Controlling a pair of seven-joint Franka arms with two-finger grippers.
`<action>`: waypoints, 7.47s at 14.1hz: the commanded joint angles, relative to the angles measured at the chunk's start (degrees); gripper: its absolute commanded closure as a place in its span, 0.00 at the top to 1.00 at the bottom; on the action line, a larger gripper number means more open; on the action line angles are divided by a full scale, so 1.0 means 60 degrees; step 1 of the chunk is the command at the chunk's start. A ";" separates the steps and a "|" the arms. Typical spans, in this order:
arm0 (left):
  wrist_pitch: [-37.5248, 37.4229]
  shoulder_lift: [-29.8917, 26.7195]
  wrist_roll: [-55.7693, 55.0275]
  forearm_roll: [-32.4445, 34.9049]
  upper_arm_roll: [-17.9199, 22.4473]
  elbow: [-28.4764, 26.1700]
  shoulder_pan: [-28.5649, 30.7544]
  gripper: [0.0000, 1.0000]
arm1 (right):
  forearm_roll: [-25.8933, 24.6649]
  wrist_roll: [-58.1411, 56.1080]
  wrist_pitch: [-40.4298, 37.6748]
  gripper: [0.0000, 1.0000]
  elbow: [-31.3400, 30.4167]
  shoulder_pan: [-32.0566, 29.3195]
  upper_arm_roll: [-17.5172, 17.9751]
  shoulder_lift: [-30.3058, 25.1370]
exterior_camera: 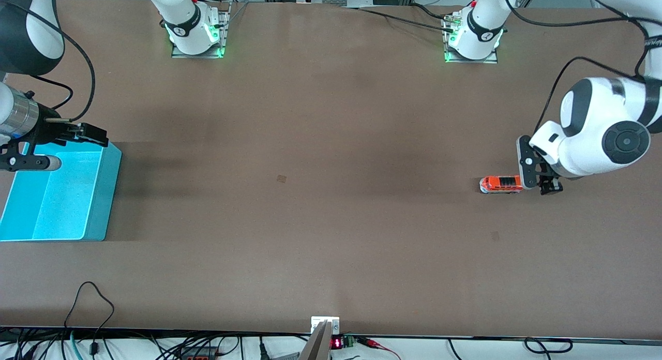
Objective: Wind up bus and store in blue box
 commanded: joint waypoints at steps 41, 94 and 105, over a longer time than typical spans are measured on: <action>0.6030 0.2769 0.3255 0.0161 -0.0115 -0.1294 0.3677 0.23 | -0.0400 -0.0080 -0.0146 1.00 0.0202 0.0139 0.0107 0.0193; 0.0380 0.0985 -0.0735 0.0059 -0.1520 0.0275 0.4031 1.00 | -0.0341 -0.0051 -0.0175 1.00 0.0173 0.0080 0.0077 0.0325; -0.4736 -0.0425 -1.0277 0.0015 -0.5167 0.3113 0.4001 1.00 | 0.0010 -0.3160 0.0627 1.00 0.0085 0.0051 0.0078 0.1028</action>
